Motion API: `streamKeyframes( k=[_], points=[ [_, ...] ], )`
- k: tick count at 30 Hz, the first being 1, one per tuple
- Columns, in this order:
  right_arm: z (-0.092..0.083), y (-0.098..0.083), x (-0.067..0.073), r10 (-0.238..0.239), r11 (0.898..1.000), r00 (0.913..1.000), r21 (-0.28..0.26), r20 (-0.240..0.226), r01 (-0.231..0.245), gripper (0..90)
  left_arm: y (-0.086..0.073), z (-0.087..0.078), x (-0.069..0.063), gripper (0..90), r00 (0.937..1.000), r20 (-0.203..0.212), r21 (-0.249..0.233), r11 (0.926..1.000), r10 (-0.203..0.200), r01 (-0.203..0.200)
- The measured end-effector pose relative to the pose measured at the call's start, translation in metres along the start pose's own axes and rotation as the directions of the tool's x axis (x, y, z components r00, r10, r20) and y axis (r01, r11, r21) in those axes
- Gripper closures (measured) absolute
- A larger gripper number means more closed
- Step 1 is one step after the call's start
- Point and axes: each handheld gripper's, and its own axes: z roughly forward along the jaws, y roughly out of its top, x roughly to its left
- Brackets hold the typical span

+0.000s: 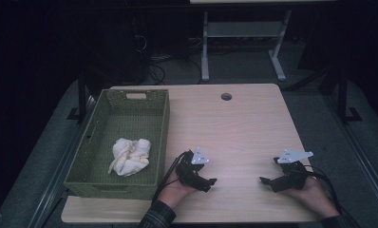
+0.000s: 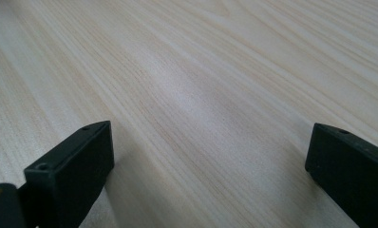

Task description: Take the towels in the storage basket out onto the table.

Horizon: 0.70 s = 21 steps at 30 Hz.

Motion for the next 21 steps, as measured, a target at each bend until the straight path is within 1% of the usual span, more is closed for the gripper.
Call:
streamKeyframes(
  k=[3, 12, 15, 21],
  points=[
    [0.0, 0.0, 0.0, 0.0, 1.0, 1.0, 0.0, 0.0, 0.0, 1.8, 0.0007, -0.0004, -0.0003, 13.0, 1.0, 0.005, 0.003, 1.0, -0.004, 0.004],
    [0.0001, 0.0, -0.0002, -0.006, 1.0, 1.0, 0.0, -0.002, 0.006, 1.7, 0.0045, -0.0044, -0.0012, 13.0, 1.0, -0.002, 0.0, 1.0, -0.005, 0.005],
    [0.0001, 0.0, -0.0002, -0.006, 1.0, 1.0, 0.0, -0.002, 0.006, 1.7, 0.0063, -0.006, -0.0008, 13.0, 0.9999, -0.012, 0.001, 1.0, 0.001, -0.001],
    [0.0001, 0.0, -0.0002, -0.006, 1.0, 1.0, 0.0, -0.002, 0.006, 1.7, 0.0086, -0.0093, -0.0005, 13.0, 0.9998, -0.018, -0.002, 1.0, -0.009, 0.009]
  ],
)
